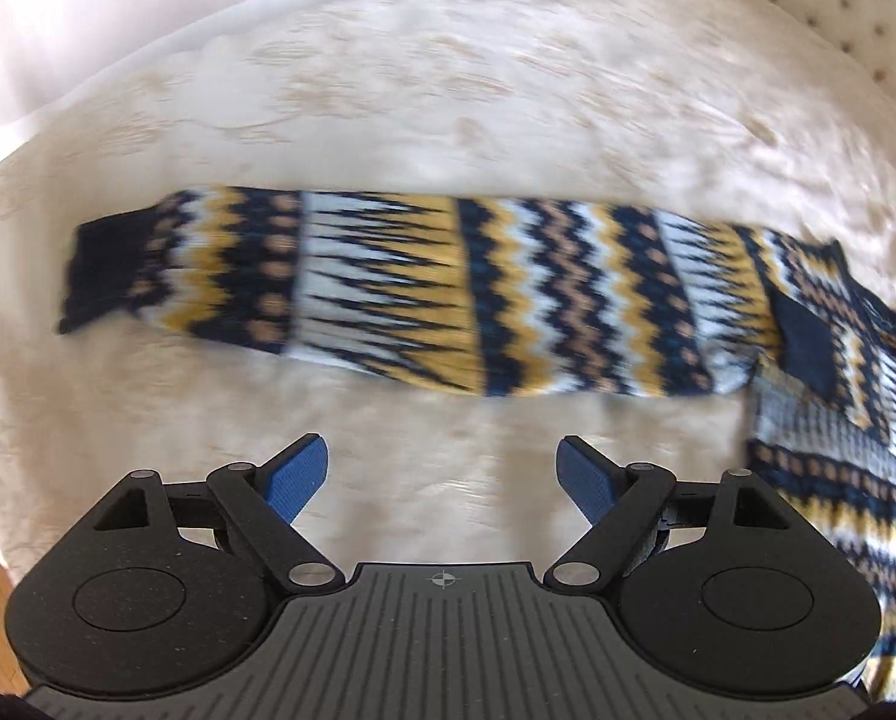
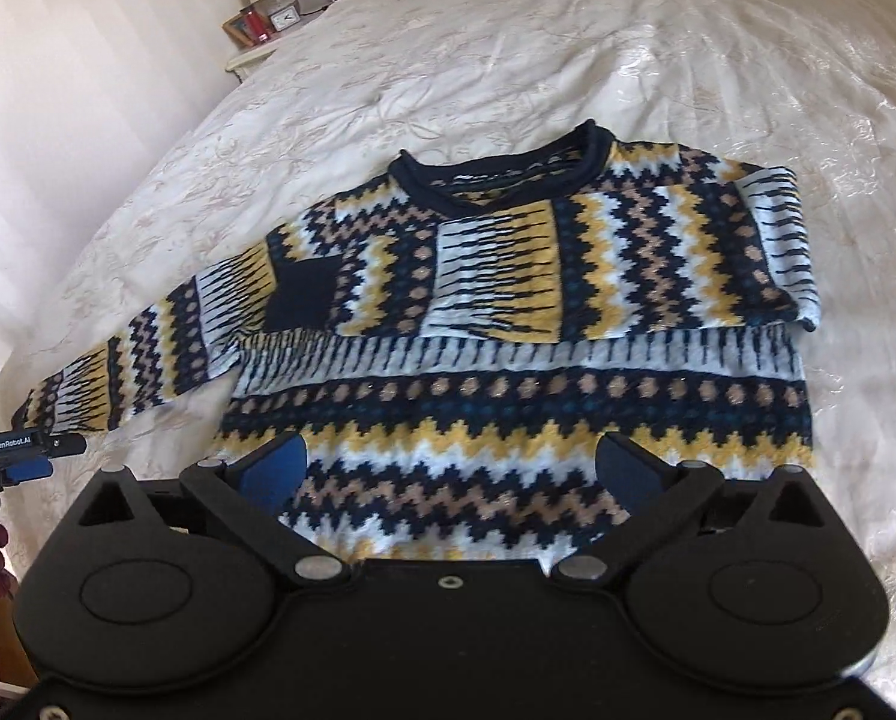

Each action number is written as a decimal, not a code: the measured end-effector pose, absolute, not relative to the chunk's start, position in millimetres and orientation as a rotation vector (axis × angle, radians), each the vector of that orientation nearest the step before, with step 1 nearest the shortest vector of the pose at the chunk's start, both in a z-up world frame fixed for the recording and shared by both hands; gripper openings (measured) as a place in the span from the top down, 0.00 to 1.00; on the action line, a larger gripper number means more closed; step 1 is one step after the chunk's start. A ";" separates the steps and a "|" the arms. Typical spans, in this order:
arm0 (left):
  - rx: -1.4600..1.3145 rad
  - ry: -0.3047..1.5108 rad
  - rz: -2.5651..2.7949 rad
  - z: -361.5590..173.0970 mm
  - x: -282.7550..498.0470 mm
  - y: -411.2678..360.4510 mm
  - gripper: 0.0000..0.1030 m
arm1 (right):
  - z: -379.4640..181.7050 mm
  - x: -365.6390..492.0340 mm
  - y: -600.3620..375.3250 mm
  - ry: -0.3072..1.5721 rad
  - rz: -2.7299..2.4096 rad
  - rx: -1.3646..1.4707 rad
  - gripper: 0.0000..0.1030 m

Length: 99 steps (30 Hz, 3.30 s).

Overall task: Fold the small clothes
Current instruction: 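Move the left gripper to the other navy sleeve cuff and grasp it, then lift the cuff with the left gripper and fold the sleeve across the body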

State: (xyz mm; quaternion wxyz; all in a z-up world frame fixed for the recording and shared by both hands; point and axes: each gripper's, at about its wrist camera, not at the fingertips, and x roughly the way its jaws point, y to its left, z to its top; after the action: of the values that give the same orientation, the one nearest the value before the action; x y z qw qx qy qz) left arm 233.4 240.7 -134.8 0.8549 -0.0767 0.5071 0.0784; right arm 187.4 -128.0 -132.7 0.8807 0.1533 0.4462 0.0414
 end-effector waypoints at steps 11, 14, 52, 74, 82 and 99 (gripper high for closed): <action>-0.251 1.006 0.299 -142.0 251.0 323.9 0.19 | -132.3 187.6 -79.8 0.947 0.100 0.309 0.00; -0.256 1.005 0.308 -144.9 262.3 340.7 0.19 | -132.4 189.2 -69.6 0.954 0.097 0.305 0.00; -0.263 0.698 -0.005 -32.1 298.1 246.1 0.90 | -139.3 184.2 -49.5 1.010 0.152 0.314 0.00; -0.084 0.766 -0.470 -55.8 293.4 -43.9 0.79 | -142.3 135.6 -185.0 0.960 0.050 0.464 0.00; -0.030 0.932 -0.302 -101.2 264.2 -13.6 0.68 | -143.9 162.4 -199.8 0.954 0.076 0.463 0.00; -0.102 1.105 -0.028 -144.4 252.6 109.8 0.67 | -131.2 326.7 -88.3 0.925 0.327 0.234 0.27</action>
State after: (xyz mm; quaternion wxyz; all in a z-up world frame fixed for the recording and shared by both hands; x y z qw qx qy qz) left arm 252.6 109.8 -144.4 0.8499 -0.0484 0.5245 -0.0132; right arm 326.7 -88.3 -131.2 0.8755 0.1122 0.4431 0.1568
